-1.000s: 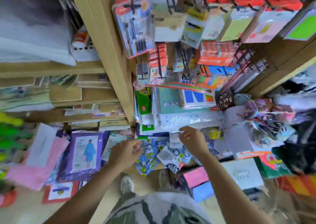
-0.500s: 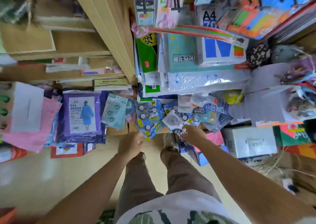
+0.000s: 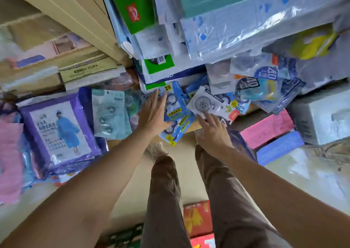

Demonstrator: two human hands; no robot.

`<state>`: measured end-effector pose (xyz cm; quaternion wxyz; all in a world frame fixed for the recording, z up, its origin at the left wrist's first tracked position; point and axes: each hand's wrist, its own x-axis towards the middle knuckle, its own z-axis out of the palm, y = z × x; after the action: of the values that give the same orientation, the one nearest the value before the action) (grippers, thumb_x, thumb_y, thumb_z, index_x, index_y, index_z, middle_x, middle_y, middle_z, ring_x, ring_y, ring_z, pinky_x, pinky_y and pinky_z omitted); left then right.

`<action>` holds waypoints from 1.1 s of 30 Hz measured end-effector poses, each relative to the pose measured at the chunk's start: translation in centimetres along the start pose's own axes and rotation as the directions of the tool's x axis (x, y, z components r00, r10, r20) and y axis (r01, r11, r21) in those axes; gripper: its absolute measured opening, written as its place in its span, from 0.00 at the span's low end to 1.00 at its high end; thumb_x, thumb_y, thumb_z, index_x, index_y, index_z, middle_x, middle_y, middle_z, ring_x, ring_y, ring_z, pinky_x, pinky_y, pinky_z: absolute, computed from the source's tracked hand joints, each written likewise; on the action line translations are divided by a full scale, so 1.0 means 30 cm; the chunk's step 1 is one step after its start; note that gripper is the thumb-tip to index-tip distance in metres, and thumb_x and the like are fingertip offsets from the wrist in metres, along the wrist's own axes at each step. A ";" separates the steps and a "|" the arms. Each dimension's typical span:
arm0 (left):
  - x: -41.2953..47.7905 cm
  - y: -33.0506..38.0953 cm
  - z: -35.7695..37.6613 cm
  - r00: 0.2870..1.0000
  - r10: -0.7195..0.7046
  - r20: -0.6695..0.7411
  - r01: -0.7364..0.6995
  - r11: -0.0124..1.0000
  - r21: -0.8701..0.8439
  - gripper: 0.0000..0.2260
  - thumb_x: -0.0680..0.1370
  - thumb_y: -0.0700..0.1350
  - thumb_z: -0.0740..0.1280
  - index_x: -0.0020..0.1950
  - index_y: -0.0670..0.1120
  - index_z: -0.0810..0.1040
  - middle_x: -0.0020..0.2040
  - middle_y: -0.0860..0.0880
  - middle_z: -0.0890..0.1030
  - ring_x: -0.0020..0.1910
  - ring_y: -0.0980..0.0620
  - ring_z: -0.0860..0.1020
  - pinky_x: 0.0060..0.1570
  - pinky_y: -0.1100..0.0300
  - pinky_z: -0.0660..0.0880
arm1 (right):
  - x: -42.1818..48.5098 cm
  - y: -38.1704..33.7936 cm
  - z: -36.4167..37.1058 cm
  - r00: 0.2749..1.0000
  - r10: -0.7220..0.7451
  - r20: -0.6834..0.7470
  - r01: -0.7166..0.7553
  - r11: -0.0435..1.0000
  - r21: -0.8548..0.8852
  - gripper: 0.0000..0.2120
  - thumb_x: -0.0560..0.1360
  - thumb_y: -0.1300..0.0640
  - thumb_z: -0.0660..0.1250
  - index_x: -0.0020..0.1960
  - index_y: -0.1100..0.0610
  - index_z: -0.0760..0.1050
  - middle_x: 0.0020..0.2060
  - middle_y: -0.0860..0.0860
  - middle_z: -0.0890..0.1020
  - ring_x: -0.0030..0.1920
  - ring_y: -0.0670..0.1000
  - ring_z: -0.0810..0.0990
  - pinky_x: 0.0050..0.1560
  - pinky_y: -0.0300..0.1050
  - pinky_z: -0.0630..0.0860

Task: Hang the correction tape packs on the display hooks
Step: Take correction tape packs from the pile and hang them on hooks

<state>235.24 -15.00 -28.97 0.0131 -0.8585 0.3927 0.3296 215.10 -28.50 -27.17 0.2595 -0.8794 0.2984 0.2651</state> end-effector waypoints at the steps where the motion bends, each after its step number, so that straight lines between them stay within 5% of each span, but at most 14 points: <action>1: 0.025 -0.005 0.014 1.000 0.005 0.003 -0.005 1.000 0.006 0.51 0.70 0.63 0.75 0.82 0.44 0.52 0.82 0.37 0.53 0.80 0.38 0.55 0.77 0.46 0.56 | 0.006 0.004 0.011 1.000 0.002 -0.003 -0.002 1.000 -0.029 0.38 0.71 0.53 0.68 0.78 0.46 0.58 0.80 0.49 0.57 0.78 0.58 0.57 0.75 0.58 0.57; 4: 0.056 -0.022 0.043 0.999 -0.001 -0.046 0.001 1.000 0.001 0.50 0.69 0.64 0.76 0.81 0.45 0.57 0.80 0.38 0.60 0.78 0.38 0.61 0.74 0.46 0.60 | 0.051 0.020 0.011 0.999 -0.003 -0.038 0.001 0.998 -0.059 0.42 0.73 0.48 0.67 0.80 0.45 0.48 0.81 0.46 0.47 0.80 0.57 0.47 0.78 0.58 0.48; 9: 0.020 -0.053 0.041 0.973 -0.113 -0.201 0.094 0.990 -0.103 0.51 0.58 0.68 0.77 0.75 0.46 0.67 0.67 0.41 0.74 0.65 0.39 0.73 0.62 0.45 0.73 | 0.144 -0.003 -0.035 0.990 -0.010 -0.139 0.022 0.996 0.083 0.38 0.74 0.49 0.69 0.80 0.49 0.55 0.81 0.50 0.50 0.80 0.59 0.49 0.77 0.61 0.50; 12: 0.002 -0.061 0.032 0.969 -0.205 -0.141 0.171 0.961 -0.219 0.54 0.55 0.73 0.72 0.75 0.48 0.67 0.66 0.42 0.73 0.67 0.42 0.71 0.62 0.46 0.74 | 0.149 -0.042 -0.044 0.961 -0.024 -0.276 0.087 0.972 0.219 0.31 0.72 0.53 0.71 0.74 0.53 0.67 0.76 0.54 0.66 0.74 0.60 0.64 0.72 0.61 0.61; 14: -0.006 -0.068 0.025 0.963 -0.250 -0.101 0.203 0.920 -0.334 0.53 0.53 0.75 0.70 0.73 0.49 0.68 0.65 0.43 0.72 0.67 0.43 0.71 0.63 0.46 0.75 | 0.125 -0.079 -0.033 0.949 0.040 -0.311 0.090 0.915 0.393 0.23 0.72 0.55 0.72 0.67 0.56 0.75 0.62 0.54 0.79 0.60 0.58 0.77 0.61 0.54 0.74; 18: -0.046 -0.054 0.010 0.946 -0.317 -0.061 0.251 0.841 -0.479 0.53 0.53 0.76 0.74 0.71 0.51 0.71 0.67 0.44 0.72 0.69 0.45 0.70 0.66 0.48 0.73 | 0.095 -0.161 -0.022 0.967 0.207 0.151 -0.234 0.480 0.846 0.16 0.74 0.51 0.74 0.60 0.53 0.79 0.50 0.50 0.85 0.49 0.50 0.84 0.53 0.44 0.79; 21: -0.114 -0.019 0.018 0.951 -0.283 -0.122 0.178 0.827 -0.533 0.50 0.53 0.74 0.76 0.69 0.50 0.74 0.63 0.47 0.73 0.66 0.50 0.71 0.62 0.52 0.75 | 0.107 -0.187 -0.019 0.923 0.123 0.364 -0.376 0.094 0.922 0.13 0.75 0.53 0.74 0.57 0.58 0.79 0.49 0.56 0.85 0.50 0.55 0.85 0.49 0.49 0.81; 23: -0.162 0.010 0.028 0.958 -0.260 -0.120 0.152 0.817 -0.557 0.51 0.53 0.74 0.77 0.70 0.51 0.73 0.64 0.47 0.72 0.68 0.50 0.71 0.62 0.49 0.76 | 0.111 -0.200 -0.018 0.911 0.098 0.400 -0.401 -0.013 0.916 0.04 0.77 0.61 0.71 0.51 0.60 0.79 0.45 0.56 0.84 0.47 0.55 0.85 0.44 0.49 0.81; 28: -0.228 0.018 0.066 0.973 -0.181 -0.140 0.046 0.754 -0.655 0.42 0.61 0.70 0.76 0.69 0.49 0.74 0.62 0.48 0.74 0.62 0.50 0.76 0.59 0.49 0.78 | 0.087 -0.180 -0.026 0.902 0.217 0.374 -0.395 0.059 0.917 0.05 0.74 0.62 0.74 0.50 0.62 0.83 0.49 0.65 0.84 0.50 0.67 0.84 0.55 0.68 0.78; 31: -0.229 -0.009 0.062 0.963 -0.215 -0.160 0.030 0.679 -0.733 0.25 0.73 0.63 0.70 0.65 0.49 0.79 0.56 0.51 0.81 0.53 0.55 0.80 0.51 0.50 0.80 | 0.057 -0.129 -0.056 0.912 0.260 0.317 -0.351 0.093 0.932 0.03 0.76 0.62 0.72 0.49 0.59 0.83 0.45 0.60 0.85 0.45 0.59 0.82 0.55 0.61 0.79; 33: -0.197 -0.028 0.061 0.931 -0.263 -0.253 0.012 0.716 -0.698 0.18 0.77 0.56 0.67 0.60 0.45 0.81 0.52 0.49 0.83 0.48 0.53 0.81 0.49 0.48 0.80 | 0.036 -0.081 -0.069 0.920 0.296 0.259 -0.319 0.175 0.932 0.03 0.76 0.62 0.72 0.49 0.59 0.83 0.45 0.58 0.86 0.45 0.60 0.84 0.53 0.58 0.82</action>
<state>232.01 -9.95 -27.19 -0.3465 -0.8722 0.1734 0.2984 218.09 -28.51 -25.62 0.6852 -0.4534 0.5642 0.0814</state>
